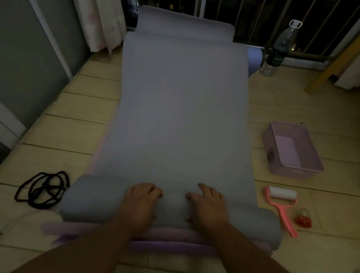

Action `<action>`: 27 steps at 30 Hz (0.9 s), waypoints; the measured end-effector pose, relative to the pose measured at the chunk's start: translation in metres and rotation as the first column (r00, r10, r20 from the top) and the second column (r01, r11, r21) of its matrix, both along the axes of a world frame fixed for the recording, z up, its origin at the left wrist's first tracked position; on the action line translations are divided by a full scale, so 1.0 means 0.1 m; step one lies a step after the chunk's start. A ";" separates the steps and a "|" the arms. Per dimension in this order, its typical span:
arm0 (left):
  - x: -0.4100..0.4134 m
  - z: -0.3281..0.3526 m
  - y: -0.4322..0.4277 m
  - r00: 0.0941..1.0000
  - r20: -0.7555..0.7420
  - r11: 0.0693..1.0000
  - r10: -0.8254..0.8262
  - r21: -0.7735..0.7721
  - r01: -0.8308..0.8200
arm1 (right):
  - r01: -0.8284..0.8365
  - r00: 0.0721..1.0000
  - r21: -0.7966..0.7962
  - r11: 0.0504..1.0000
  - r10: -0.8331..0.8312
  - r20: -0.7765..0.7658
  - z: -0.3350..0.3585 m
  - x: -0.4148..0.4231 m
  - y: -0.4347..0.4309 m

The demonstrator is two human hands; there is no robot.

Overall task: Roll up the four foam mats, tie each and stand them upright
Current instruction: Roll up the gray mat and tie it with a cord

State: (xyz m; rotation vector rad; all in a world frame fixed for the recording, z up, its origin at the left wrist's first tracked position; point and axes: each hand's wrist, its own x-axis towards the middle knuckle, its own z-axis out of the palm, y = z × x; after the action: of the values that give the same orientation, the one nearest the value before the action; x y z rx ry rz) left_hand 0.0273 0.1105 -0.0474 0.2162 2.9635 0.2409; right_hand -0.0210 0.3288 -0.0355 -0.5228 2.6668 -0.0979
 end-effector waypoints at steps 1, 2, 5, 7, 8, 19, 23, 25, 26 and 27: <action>0.01 -0.02 0.01 0.999 -0.028 0.999 0.021 0.028 -0.021 | -0.019 0.999 0.007 1.000 0.019 -0.031 -0.01 0.00 0.00; 0.02 -0.03 0.02 1.000 -0.004 0.998 0.024 0.055 -0.024 | -0.051 0.998 0.019 0.999 0.051 -0.036 -0.02 -0.01 -0.01; -0.03 0.00 0.01 0.973 0.226 0.995 -0.042 -0.074 0.061 | -0.097 0.994 0.038 0.995 0.095 0.059 -0.05 0.02 -0.04; -0.07 0.04 0.00 0.936 0.346 0.975 -0.070 -0.175 0.138 | -0.134 0.985 0.082 0.988 0.124 0.118 -0.08 0.06 -0.03; -0.08 0.05 0.02 0.930 0.363 0.970 -0.063 -0.196 0.142 | -0.155 0.983 0.110 0.982 0.143 0.111 -0.09 0.08 -0.04; -0.34 0.36 -0.04 0.904 0.426 0.997 0.029 -0.083 0.007 | -0.117 0.959 0.023 0.993 0.107 0.261 0.23 -0.15 -0.17; -0.30 0.25 -0.05 0.931 0.366 0.996 0.008 -0.081 0.023 | -0.095 0.956 -0.005 0.995 0.093 0.277 0.16 -0.13 -0.12; -0.16 0.14 -0.07 0.966 0.257 0.995 0.015 -0.100 0.011 | -0.078 0.975 -0.023 0.997 0.081 0.205 0.06 -0.06 -0.05; -0.09 0.09 -0.07 0.980 0.197 0.995 0.007 -0.095 0.012 | -0.074 0.987 -0.022 0.997 0.076 0.143 0.03 -0.01 -0.01; -0.04 0.06 -0.06 0.990 0.143 0.997 -0.006 -0.078 0.018 | -0.072 0.995 -0.014 0.997 0.073 0.069 0.01 0.02 0.02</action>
State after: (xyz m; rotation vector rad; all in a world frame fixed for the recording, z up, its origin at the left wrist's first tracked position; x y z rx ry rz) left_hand 0.0236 0.1041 -0.0416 0.1979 2.8227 0.1306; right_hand -0.0187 0.3311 -0.0344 -0.6077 2.5781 -0.1081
